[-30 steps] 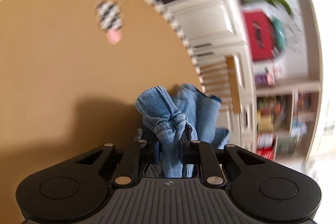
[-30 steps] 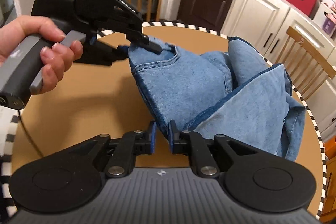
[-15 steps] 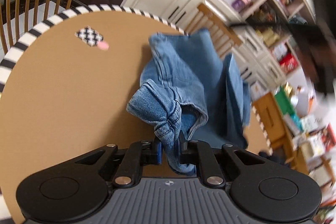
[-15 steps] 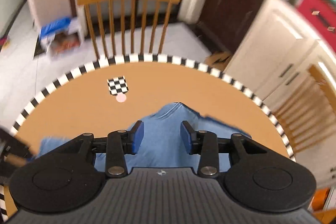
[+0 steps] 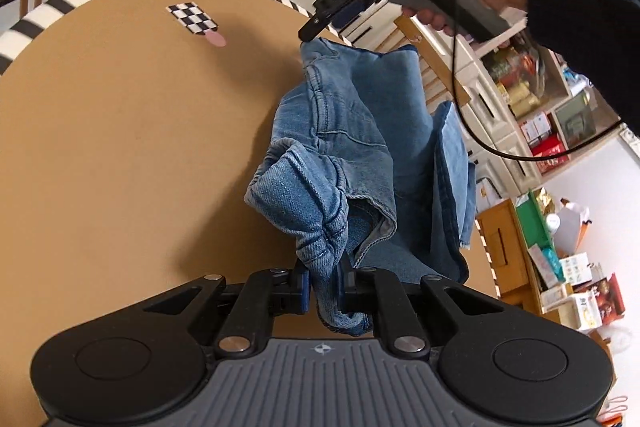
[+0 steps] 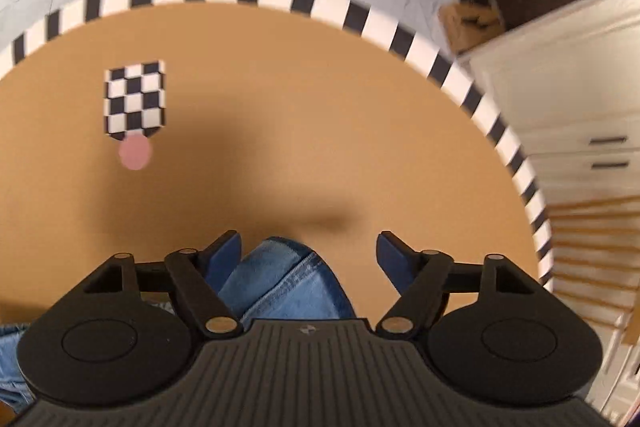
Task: Fold clothes
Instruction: 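Lift the jeans by the waistband with both grippers, raising them off the table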
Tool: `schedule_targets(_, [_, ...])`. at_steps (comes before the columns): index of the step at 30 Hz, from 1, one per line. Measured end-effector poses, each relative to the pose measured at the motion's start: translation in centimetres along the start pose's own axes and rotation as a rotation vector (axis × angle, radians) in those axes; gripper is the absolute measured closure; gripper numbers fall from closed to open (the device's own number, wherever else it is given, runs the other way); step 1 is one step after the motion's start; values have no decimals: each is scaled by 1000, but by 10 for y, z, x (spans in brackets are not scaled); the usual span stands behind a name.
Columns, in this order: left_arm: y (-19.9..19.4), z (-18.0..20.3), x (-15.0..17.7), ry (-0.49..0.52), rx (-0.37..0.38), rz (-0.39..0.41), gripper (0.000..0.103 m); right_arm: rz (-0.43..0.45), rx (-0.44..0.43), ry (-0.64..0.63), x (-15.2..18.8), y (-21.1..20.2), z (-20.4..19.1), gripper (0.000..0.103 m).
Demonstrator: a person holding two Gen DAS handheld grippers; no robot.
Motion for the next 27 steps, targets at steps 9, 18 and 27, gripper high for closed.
schedule_targets(9, [-14,-12,2,-42,4,-10,90,13,-119,168,32,-5,-6,77])
schedule_targets(18, [-26,-17,-35,-91,-9,28,90,389,-168,489,149,-124,0,83])
schedule_targets(27, [-42,-17,-61,18,49,-57,88,514,-220,716,325,-162,-109,80])
Point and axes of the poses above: each gripper's, at about its wrist camera, not at the fingertips, and y roughly the way its jaws point, z to its right, x to its underside, the point moved 8 cm from there along y, roughly the way its jaws point, and after that the axes turned 6 degrees about -y, right-handed, at the moved point
